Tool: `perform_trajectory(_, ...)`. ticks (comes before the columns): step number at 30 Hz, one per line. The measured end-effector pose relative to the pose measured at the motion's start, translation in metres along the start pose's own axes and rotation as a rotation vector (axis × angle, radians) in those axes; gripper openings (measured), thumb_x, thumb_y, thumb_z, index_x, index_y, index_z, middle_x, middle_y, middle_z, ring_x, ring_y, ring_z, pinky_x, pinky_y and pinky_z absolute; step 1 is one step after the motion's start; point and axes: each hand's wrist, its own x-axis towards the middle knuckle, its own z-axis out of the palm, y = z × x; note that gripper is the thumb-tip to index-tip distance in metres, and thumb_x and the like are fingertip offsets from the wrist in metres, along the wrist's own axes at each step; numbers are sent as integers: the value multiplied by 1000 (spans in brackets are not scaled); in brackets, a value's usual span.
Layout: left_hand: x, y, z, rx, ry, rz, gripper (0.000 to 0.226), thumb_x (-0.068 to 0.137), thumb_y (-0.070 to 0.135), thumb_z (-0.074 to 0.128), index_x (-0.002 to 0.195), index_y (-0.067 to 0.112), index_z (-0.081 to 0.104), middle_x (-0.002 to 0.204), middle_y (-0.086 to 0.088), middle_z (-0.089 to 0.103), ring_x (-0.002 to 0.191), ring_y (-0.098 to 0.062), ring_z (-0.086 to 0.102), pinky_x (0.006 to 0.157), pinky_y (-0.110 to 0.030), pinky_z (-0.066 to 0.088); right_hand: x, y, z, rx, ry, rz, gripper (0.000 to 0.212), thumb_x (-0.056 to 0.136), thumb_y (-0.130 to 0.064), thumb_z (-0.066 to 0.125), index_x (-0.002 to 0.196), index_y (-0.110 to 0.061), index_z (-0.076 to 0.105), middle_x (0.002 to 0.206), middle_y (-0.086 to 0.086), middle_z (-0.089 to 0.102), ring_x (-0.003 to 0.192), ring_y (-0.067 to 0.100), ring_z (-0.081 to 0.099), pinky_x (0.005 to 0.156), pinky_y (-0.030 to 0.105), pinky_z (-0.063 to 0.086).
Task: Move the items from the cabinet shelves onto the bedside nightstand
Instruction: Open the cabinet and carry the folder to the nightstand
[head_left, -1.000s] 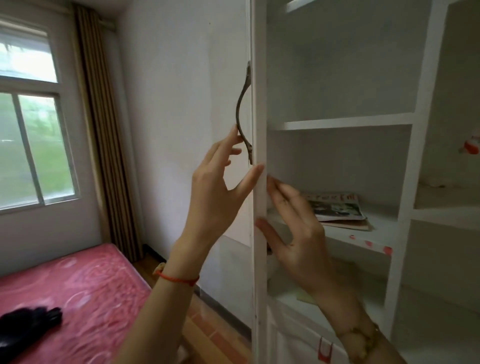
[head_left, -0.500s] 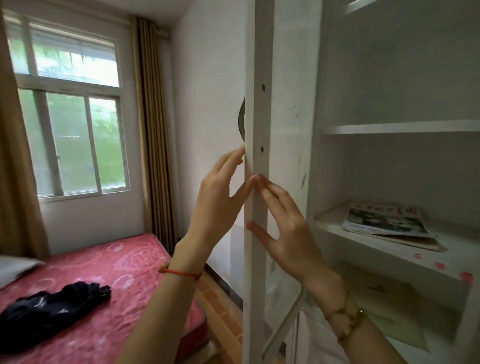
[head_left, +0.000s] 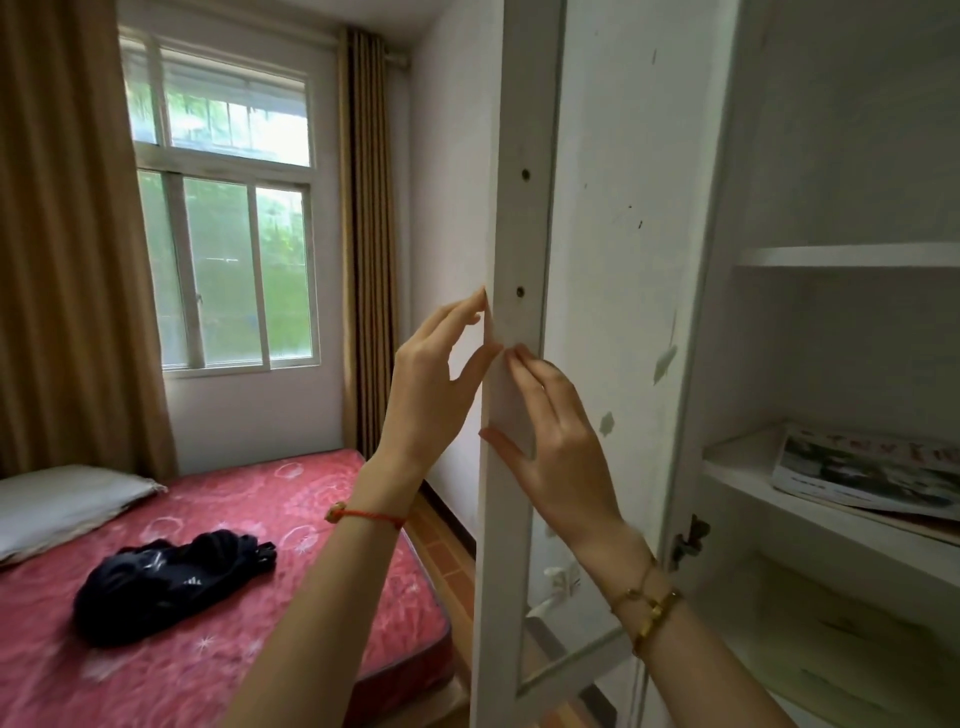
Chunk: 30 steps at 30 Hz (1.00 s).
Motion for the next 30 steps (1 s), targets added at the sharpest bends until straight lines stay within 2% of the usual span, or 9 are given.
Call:
perform_trajectory(6,-4,3,2,13,11,-5,52,92,10,69,141,7,52,128,-5,64,116,-14,61,102,-31,50,-8,2,-5,-22,-16,23,70,86,-29,73,145,-8,41,146,8,46,137,21,42,111,35,40)
perform_trajectory(9,-10,7,0,43,8,-1,50,93,12,68,139,6,53,131,-6,62,121,-18,60,103,-36,50,-21,6,-13,-54,-11,56,65,87,-29,72,143,-9,45,144,7,48,136,18,42,112,31,39)
perform_trajectory(15,-52,20,-4,133,-61,24,45,98,23,61,141,9,52,134,-7,59,125,-20,55,105,-41,48,-72,11,-47,-110,-30,158,57,90,-30,64,142,-12,47,142,5,50,135,18,43,110,36,42)
perform_trajectory(19,-97,37,10,77,-172,61,41,98,22,61,136,9,56,130,-6,61,122,-20,56,104,-38,47,-125,15,-77,-154,-76,278,54,92,-26,62,141,-10,47,141,5,49,134,16,41,113,34,37)
perform_trajectory(23,-134,51,34,-8,-301,21,38,98,22,61,134,10,59,128,-5,63,120,-20,58,103,-38,47,-177,21,-106,-238,-120,408,50,92,-23,62,138,-7,50,138,6,51,132,17,43,113,35,37)
perform_trajectory(27,-167,64,67,-83,-445,-9,39,97,20,62,134,10,58,129,-7,63,119,-21,59,102,-37,48,-228,34,-133,-334,-156,533,50,93,-24,63,139,-10,49,137,3,50,132,13,41,114,23,29)
perform_trajectory(30,-186,71,96,-109,-524,-38,40,97,21,61,135,11,57,132,-6,62,121,-20,57,103,-32,47,-255,54,-150,-379,-172,594,50,93,-23,64,138,-10,50,136,2,51,130,13,43,113,22,30)
